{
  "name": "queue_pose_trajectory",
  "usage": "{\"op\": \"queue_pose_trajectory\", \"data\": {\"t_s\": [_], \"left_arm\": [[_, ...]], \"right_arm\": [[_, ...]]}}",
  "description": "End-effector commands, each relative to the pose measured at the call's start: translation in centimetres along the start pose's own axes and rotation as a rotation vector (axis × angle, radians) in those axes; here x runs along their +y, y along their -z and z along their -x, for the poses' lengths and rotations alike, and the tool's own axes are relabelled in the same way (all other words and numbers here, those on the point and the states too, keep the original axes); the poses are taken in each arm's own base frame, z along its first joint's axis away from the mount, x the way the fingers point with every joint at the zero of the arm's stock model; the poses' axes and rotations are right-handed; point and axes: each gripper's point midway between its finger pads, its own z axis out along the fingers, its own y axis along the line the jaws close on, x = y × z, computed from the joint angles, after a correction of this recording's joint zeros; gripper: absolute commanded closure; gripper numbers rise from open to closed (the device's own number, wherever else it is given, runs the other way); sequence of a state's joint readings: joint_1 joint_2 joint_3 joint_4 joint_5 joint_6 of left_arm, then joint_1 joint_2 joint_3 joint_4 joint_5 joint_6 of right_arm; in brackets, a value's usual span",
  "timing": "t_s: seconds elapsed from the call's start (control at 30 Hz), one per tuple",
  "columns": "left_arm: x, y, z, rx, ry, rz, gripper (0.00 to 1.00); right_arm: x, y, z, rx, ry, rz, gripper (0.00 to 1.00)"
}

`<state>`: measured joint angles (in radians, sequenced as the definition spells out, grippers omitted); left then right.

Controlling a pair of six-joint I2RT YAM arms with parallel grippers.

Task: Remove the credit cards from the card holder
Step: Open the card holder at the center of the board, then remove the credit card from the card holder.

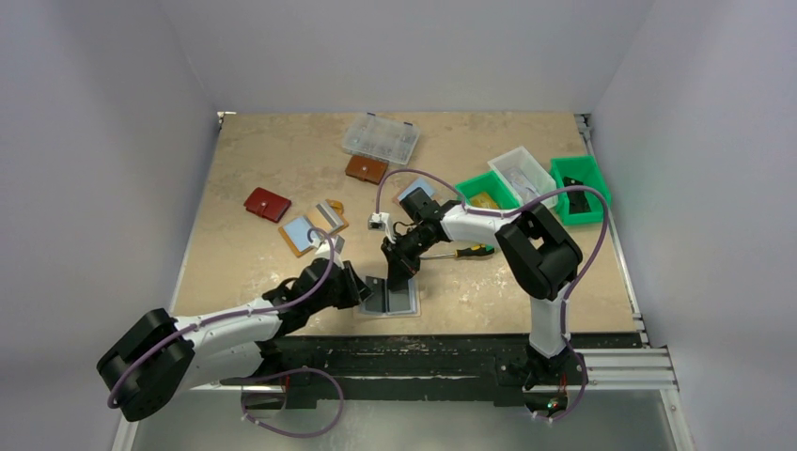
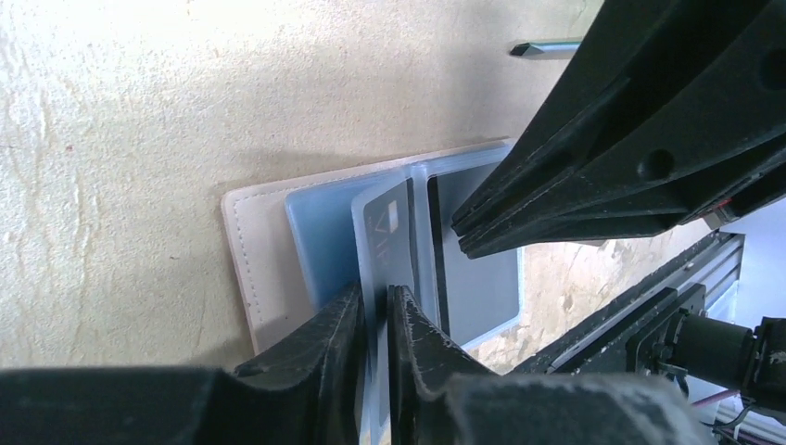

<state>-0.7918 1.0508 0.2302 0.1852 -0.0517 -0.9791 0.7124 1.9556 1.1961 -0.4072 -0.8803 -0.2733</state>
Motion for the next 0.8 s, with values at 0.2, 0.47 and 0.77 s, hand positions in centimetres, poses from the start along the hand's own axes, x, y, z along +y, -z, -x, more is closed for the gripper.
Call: {"op": "queue_pose_trajectory", "data": {"t_s": [0.2, 0.47, 0.77], "left_arm": [[-1.0, 0.3, 1.0, -0.039, -0.045, -0.061, 1.00], [-3.9, 2.1, 2.1, -0.139, -0.117, -0.281, 1.00], [-6.5, 3.7, 3.3, -0.206, -0.134, -0.414, 1.00]], "right_arm": [[1.5, 1.5, 1.5, -0.014, 0.107, 0.039, 0.79], [5.0, 4.5, 2.6, -0.065, 0.221, 0.133, 0.66], [6.4, 5.1, 2.9, -0.081, 0.250, 0.188, 0.62]]}}
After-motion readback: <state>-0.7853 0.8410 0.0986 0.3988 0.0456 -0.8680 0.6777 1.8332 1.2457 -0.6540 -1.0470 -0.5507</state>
